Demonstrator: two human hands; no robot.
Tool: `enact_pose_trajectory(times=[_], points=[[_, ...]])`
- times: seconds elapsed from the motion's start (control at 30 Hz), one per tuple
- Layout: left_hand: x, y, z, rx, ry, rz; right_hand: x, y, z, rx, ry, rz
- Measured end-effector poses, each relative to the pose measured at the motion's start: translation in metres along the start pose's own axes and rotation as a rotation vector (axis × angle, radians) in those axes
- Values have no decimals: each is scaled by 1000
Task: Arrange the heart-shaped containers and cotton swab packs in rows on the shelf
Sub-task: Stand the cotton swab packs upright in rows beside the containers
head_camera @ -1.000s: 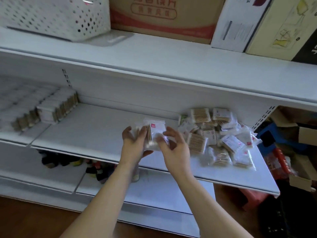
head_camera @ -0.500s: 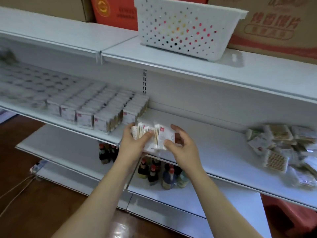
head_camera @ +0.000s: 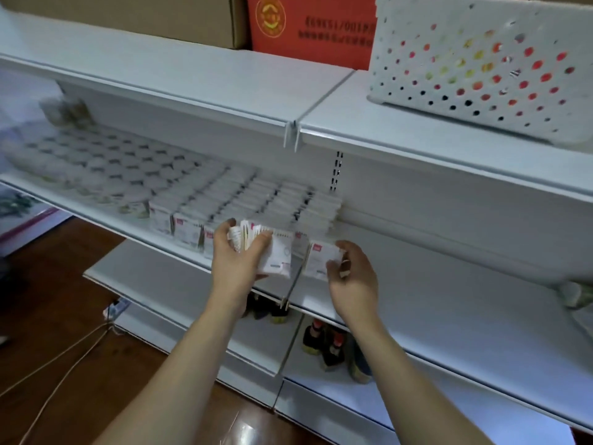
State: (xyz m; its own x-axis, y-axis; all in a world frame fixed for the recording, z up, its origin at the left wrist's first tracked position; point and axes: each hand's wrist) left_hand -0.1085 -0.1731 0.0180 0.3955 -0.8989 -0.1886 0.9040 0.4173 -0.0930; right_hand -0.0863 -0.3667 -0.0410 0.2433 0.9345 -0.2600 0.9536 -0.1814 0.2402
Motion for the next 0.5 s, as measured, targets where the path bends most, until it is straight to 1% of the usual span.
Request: enact_pose_trajectory(times=[0.1, 0.2, 0.3, 0.4, 0.5], points=[[-14, 18, -1, -15, 14, -55, 26, -5, 12, -71, -83, -5], [-28, 32, 2, 8, 20, -122, 45, -4, 15, -107, -147, 55], [-40, 44, -2, -5, 16, -211, 59, -4, 15, -82, -199, 115], [-51, 52, -2, -1, 42, -302, 67, -1, 19, -80, -246, 135], [-60, 56, -5, 31, 83, -355, 71, 4, 21, -71, -330, 138]])
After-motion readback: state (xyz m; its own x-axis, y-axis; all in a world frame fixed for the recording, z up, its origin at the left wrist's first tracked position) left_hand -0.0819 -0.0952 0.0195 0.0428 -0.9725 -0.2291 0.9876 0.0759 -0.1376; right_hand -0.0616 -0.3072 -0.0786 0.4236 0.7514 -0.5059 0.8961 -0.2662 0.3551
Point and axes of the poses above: each hand's wrist, its own y-axis towards the middle knuckle, its own x-axis out of the palm, z = x × y, and after that the axes turned 15 degrees about y, right-handed
